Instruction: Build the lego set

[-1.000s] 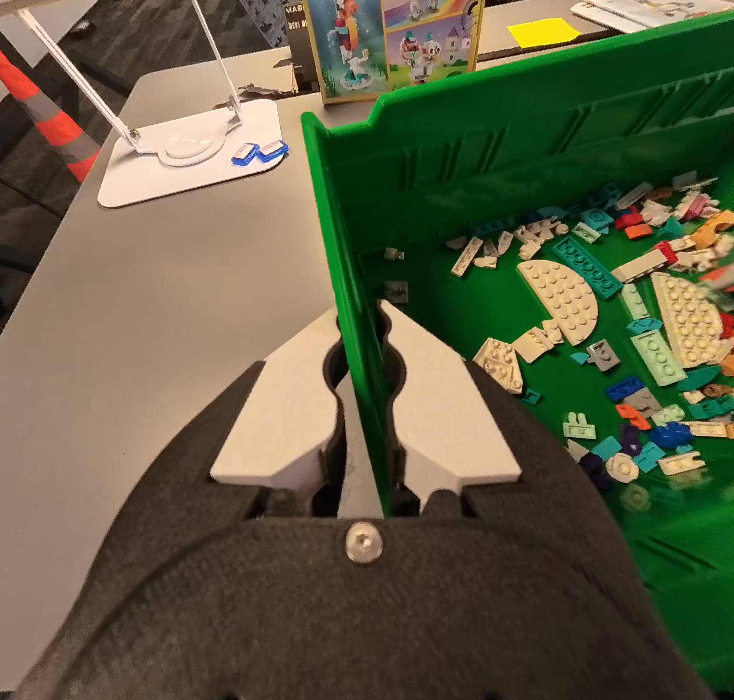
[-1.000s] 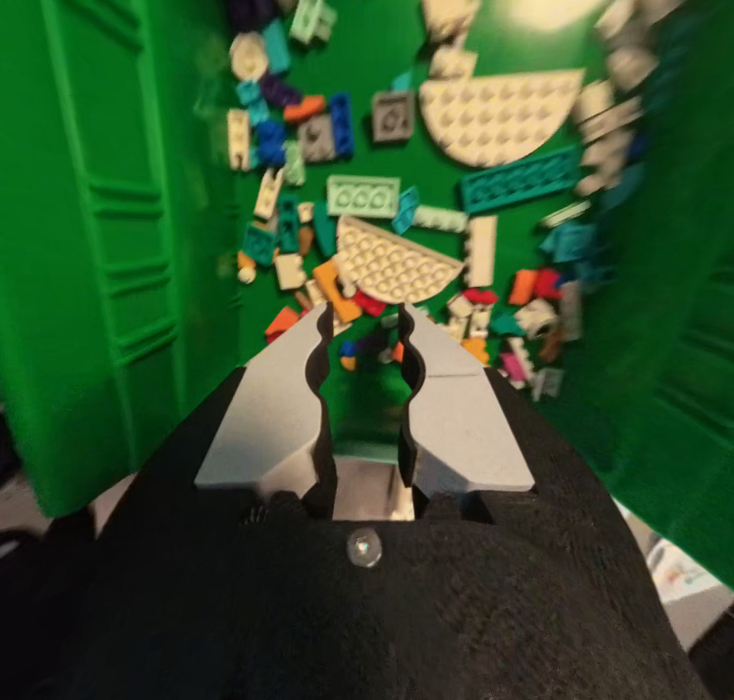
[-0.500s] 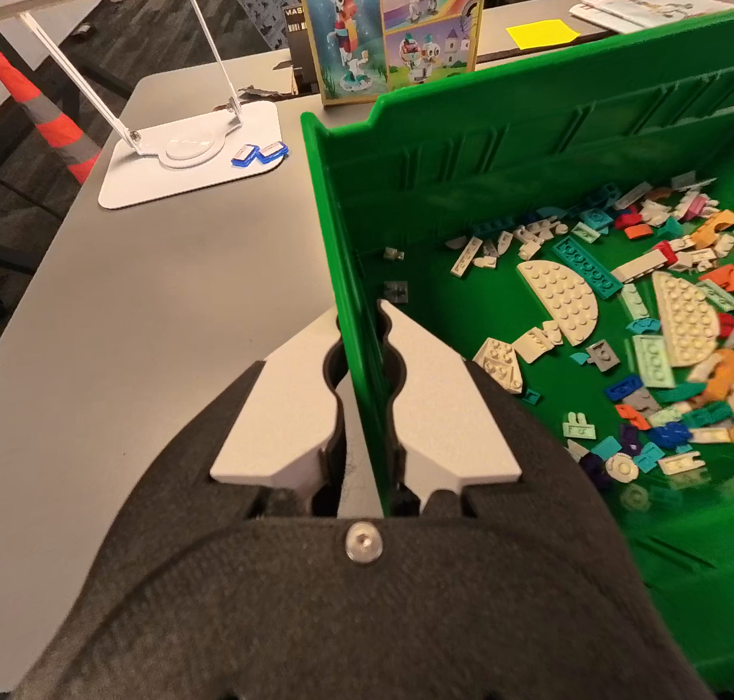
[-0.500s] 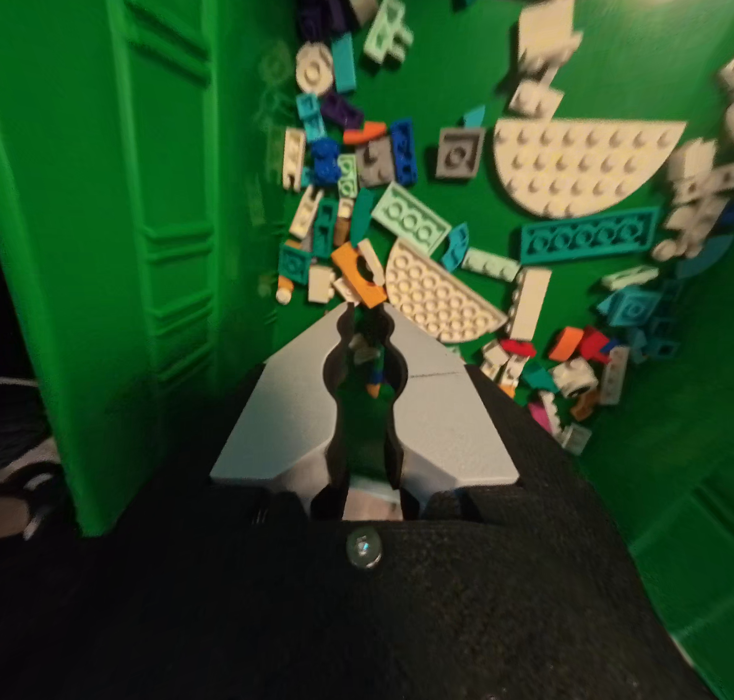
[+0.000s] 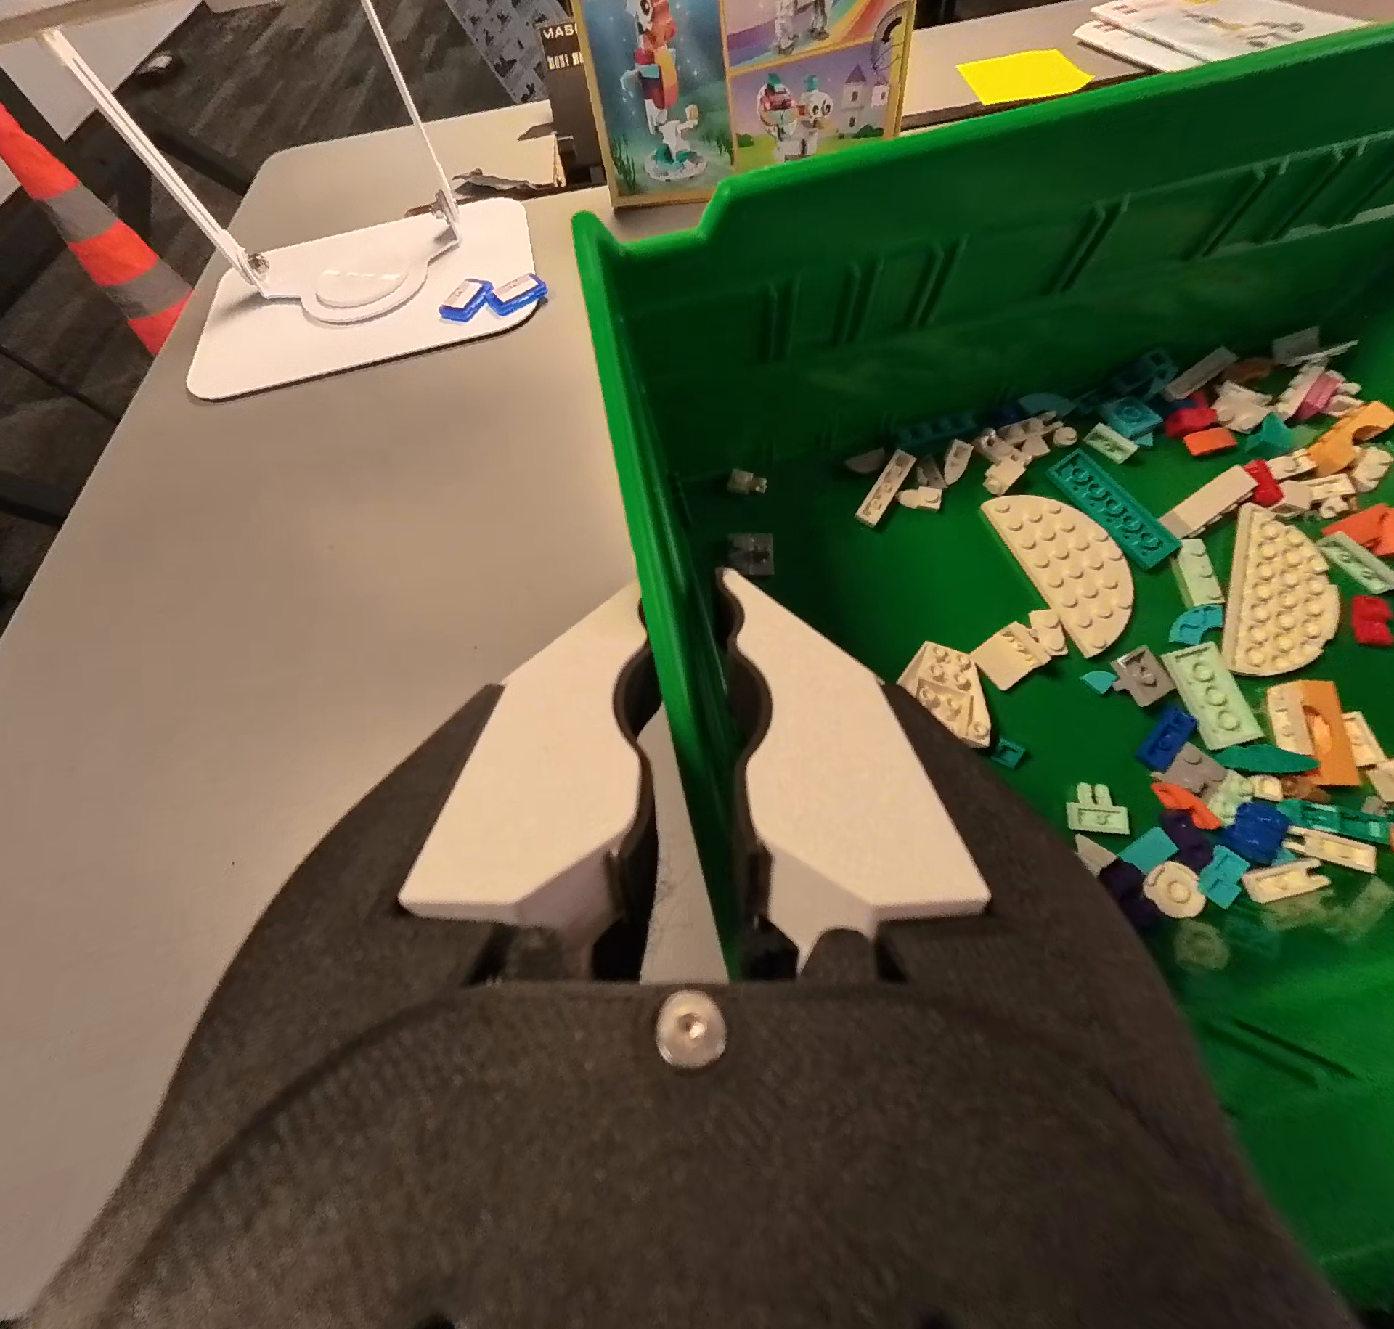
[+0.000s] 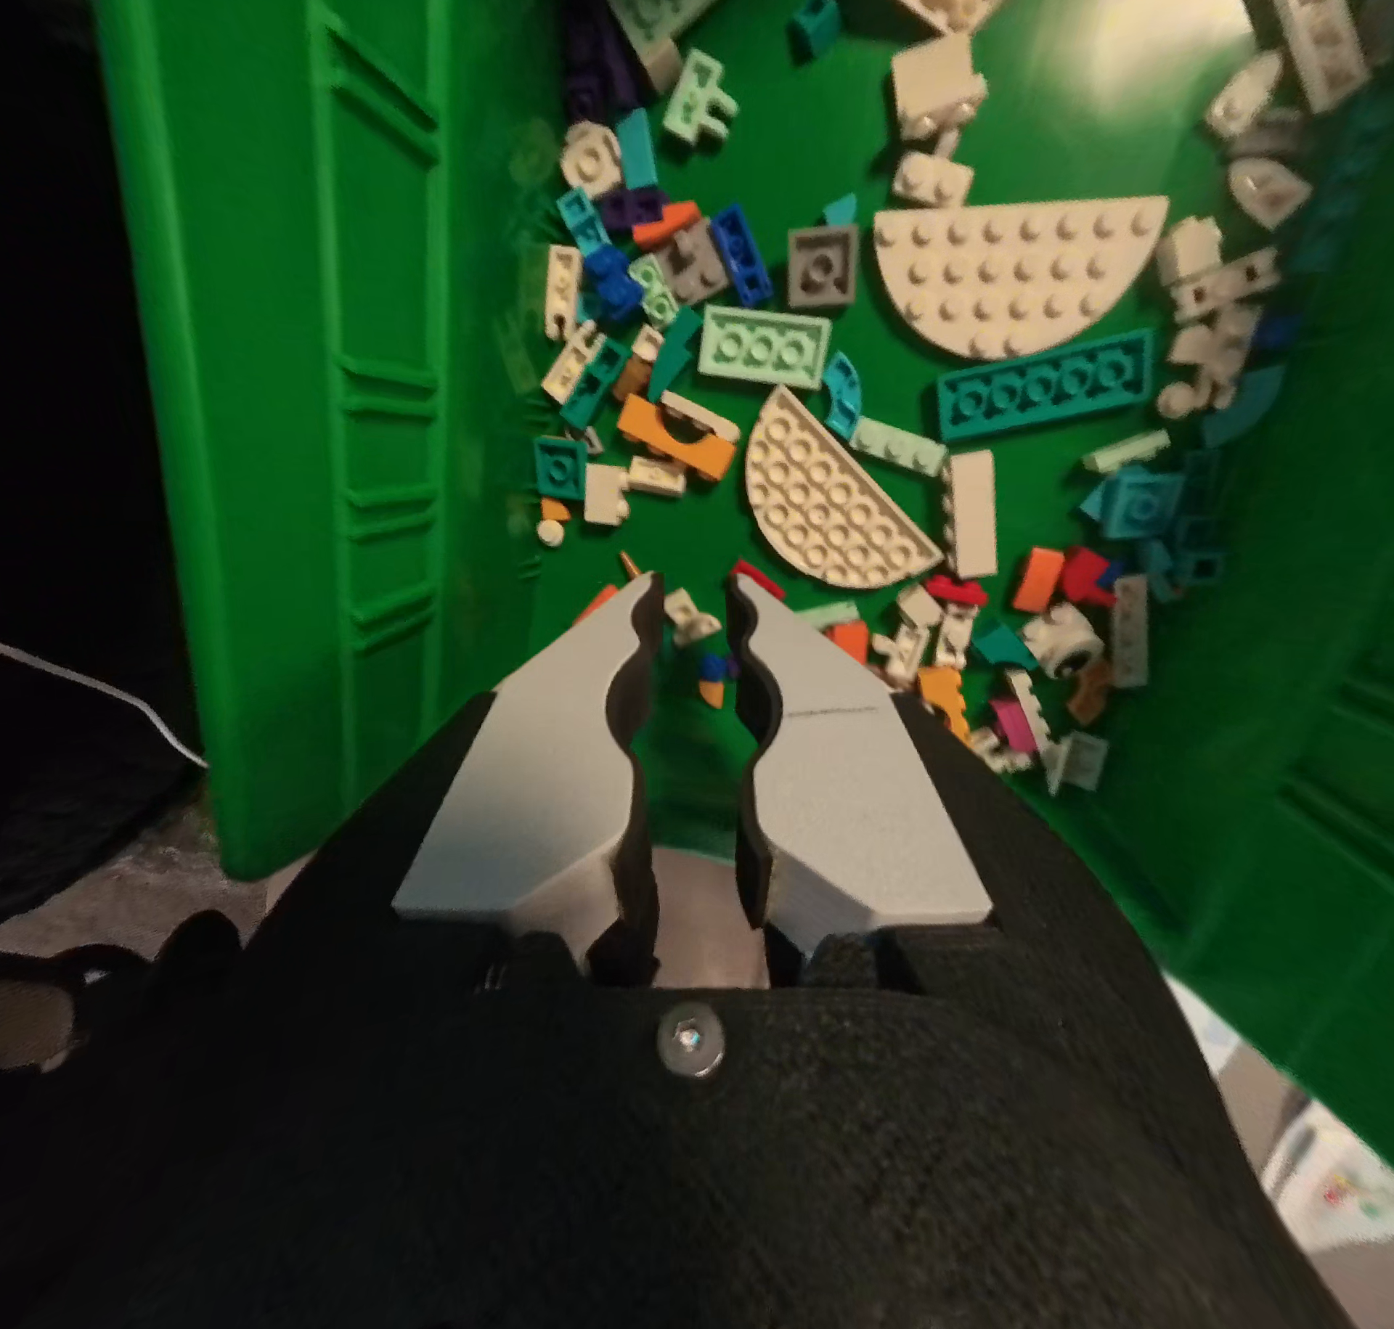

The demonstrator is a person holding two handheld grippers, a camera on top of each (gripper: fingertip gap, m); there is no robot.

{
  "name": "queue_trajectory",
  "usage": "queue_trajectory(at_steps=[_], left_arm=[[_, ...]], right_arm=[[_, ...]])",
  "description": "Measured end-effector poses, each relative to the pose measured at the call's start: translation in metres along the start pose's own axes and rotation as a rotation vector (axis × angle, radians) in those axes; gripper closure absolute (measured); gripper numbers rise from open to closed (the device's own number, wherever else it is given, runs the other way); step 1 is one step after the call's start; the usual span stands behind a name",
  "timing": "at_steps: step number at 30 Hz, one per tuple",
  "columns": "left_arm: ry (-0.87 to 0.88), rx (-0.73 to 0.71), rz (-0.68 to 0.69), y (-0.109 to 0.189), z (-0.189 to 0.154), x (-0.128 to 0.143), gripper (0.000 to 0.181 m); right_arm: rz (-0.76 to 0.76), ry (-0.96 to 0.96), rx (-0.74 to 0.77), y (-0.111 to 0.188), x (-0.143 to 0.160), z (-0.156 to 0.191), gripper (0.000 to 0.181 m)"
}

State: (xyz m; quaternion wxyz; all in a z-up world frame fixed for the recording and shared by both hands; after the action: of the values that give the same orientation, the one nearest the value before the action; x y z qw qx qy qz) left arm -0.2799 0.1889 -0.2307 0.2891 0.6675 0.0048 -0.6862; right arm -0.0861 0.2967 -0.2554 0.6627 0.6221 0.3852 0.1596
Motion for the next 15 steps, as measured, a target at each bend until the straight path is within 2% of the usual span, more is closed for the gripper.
queue_trajectory(at_steps=[1,8,15], left_arm=[[0.001,0.001,0.000,0.000,0.000,0.000,0.172],[0.001,0.001,-0.001,0.000,0.000,0.000,0.172],[0.001,0.004,-0.001,0.000,0.000,0.000,0.172]], right_arm=[[-0.013,0.012,-0.018,-0.003,-0.003,0.004,0.166],[0.021,0.031,-0.043,-0.027,-0.010,0.010,0.165],[-0.020,0.016,-0.037,-0.033,-0.016,0.010,0.165]])
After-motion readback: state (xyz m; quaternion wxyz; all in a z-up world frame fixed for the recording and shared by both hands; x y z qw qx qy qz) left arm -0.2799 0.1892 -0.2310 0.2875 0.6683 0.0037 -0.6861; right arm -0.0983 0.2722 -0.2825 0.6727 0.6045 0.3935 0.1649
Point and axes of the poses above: each gripper's, where its closed fingertips meet, y back along the fingers, x out of its underside, z = x × y across the jaws, the point moved 4 cm from there along y, back along the fingers, and after that the axes turned 5 degrees about -z, right-handed, at the moved point
